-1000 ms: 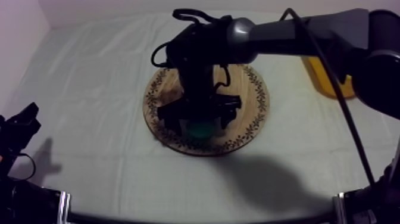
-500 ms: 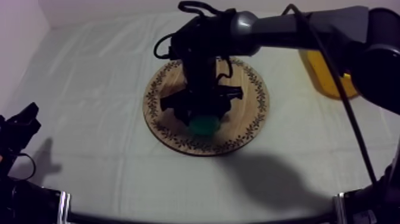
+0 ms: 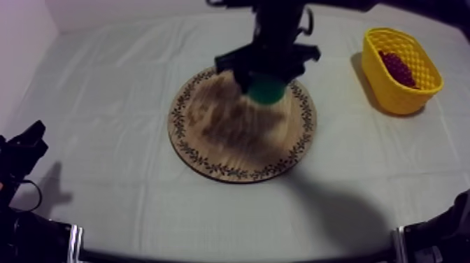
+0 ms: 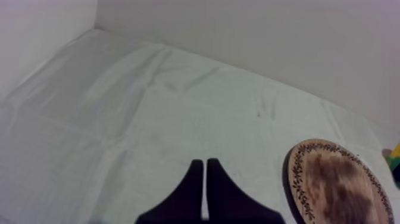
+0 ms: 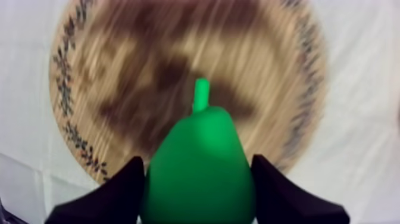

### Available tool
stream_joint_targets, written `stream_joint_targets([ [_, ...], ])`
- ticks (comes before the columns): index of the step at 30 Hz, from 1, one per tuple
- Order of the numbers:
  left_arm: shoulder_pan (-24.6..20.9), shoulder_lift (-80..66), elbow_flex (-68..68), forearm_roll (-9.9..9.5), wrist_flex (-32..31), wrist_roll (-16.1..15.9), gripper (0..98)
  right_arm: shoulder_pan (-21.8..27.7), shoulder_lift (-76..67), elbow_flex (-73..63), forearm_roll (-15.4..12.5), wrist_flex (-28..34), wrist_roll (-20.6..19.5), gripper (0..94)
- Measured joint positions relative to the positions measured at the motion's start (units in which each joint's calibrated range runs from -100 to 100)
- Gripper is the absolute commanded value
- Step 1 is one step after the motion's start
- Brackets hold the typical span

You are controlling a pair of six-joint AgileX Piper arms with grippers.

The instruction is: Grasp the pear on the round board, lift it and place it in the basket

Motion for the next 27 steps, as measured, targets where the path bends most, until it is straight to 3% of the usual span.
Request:
stream_joint_targets([
  [12, 0.00, 0.00, 0.00, 0.00, 0.00, 0.00, 0.1, 13.83, -12.27, -2.51, 6.42, -3.18, 8.84, 34.5],
  [20, 0.00, 0.00, 0.00, 0.00, 0.00, 0.00, 0.1, 23.95, -15.33, 1.92, 9.89, -13.84, 13.77, 35.1],
  [27, 0.00, 0.00, 0.00, 0.00, 0.00, 0.00, 0.1, 31.51, -15.22, 8.29, 10.64, -23.28, 17.79, 37.1],
])
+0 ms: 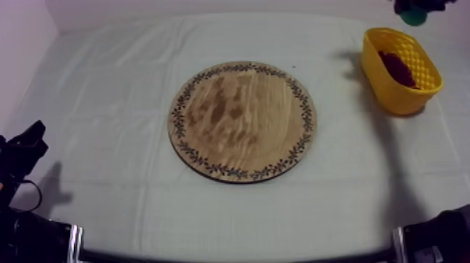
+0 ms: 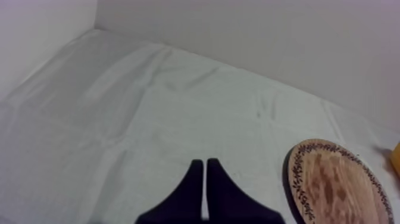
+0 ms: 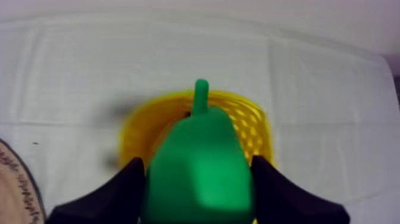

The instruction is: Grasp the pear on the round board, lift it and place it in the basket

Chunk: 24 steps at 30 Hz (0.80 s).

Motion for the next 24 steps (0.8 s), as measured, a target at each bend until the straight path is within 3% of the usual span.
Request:
stream_joint_targets([
  [5, 0.00, 0.00, 0.00, 0.00, 0.00, 0.00, 0.1, 3.13, 1.82, 5.38, -0.25, -3.63, 1.43, 38.1],
  [11, 0.00, 0.00, 0.00, 0.00, 0.00, 0.00, 0.1, 3.66, 5.23, 9.20, -3.31, -4.80, 2.96, 40.7],
  [24, 0.00, 0.00, 0.00, 0.00, 0.00, 0.00, 0.1, 4.69, 11.98, 7.98, -5.91, -7.84, 4.45, 60.3],
])
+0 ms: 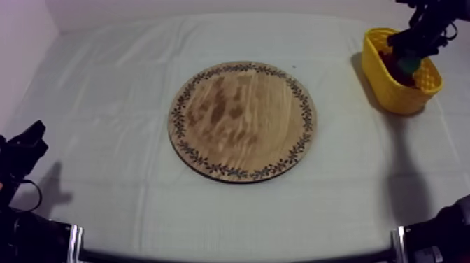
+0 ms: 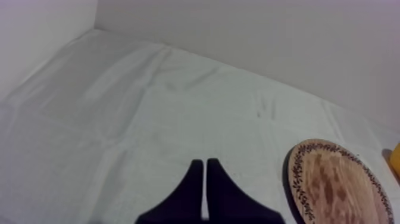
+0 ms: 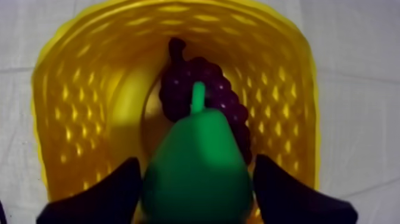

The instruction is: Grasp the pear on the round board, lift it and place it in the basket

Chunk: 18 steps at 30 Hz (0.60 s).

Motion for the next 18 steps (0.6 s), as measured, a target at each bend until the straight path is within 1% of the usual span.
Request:
stream_joint_targets([
  [3, 0.00, 0.00, 0.00, 0.00, 0.00, 0.00, 0.1, 0.43, -0.85, 0.68, -0.38, -2.04, 0.55, 61.0],
  [6, 0.00, 0.00, 0.00, 0.00, 0.00, 0.00, 0.1, 0.74, -3.10, 2.74, -1.44, -4.37, 1.75, 58.8],
  [9, 0.00, 0.00, 0.00, 0.00, 0.00, 0.00, 0.1, 0.95, -6.55, 5.87, -2.06, -8.20, 2.84, 56.0],
  [13, 0.00, 0.00, 0.00, 0.00, 0.00, 0.00, 0.1, 0.98, -13.29, 12.08, -2.40, -14.30, 3.63, 52.6],
  [18, 0.00, 0.00, 0.00, 0.00, 0.00, 0.00, 0.1, 1.11, -24.85, 23.04, -3.57, -24.27, 4.95, 48.2],
])
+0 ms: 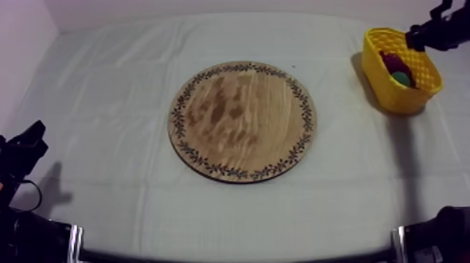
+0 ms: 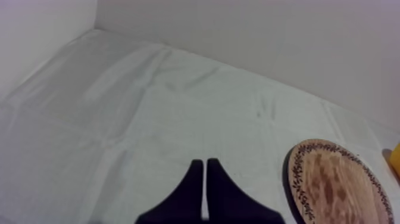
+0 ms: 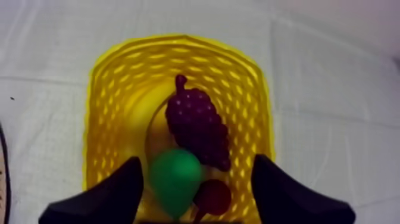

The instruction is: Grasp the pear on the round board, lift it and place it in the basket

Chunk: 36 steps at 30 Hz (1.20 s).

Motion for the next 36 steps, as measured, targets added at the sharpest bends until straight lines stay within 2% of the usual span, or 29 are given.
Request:
stream_joint_targets([
  [6, 0.00, 0.00, 0.00, 0.00, 0.00, 0.00, 0.1, -1.08, -16.55, 15.17, -1.81, -7.39, 0.72, 41.0],
  [9, 0.00, 0.00, 0.00, 0.00, 0.00, 0.00, 0.1, -1.87, -25.61, 22.57, -3.45, -7.56, 1.22, 36.6],
  [13, 0.00, 0.00, 0.00, 0.00, 0.00, 0.00, 0.1, -2.76, -36.65, 30.69, -7.04, -7.73, 3.27, 30.1],
  [18, 0.00, 0.00, 0.00, 0.00, 0.00, 0.00, 0.1, -3.63, -51.29, 40.98, -12.03, -6.44, 7.61, 23.2],
  [20, 0.00, 0.00, 0.00, 0.00, 0.00, 0.00, 0.1, -3.76, -57.06, 44.98, -13.14, -5.52, 8.77, 20.1],
  [28, 0.00, 0.00, 0.00, 0.00, 0.00, 0.00, 0.1, -4.56, -75.81, 57.12, -13.39, -2.30, 9.56, 3.5],
  [31, 0.00, 0.00, 0.00, 0.00, 0.00, 0.00, 0.1, -5.44, -80.77, 59.68, -13.99, -0.51, 11.08, 1.5],
  [36, 0.00, 0.00, 0.00, 0.00, 0.00, 0.00, 0.1, -6.77, -85.61, 59.83, -13.73, 3.00, 9.89, 0.6],
])
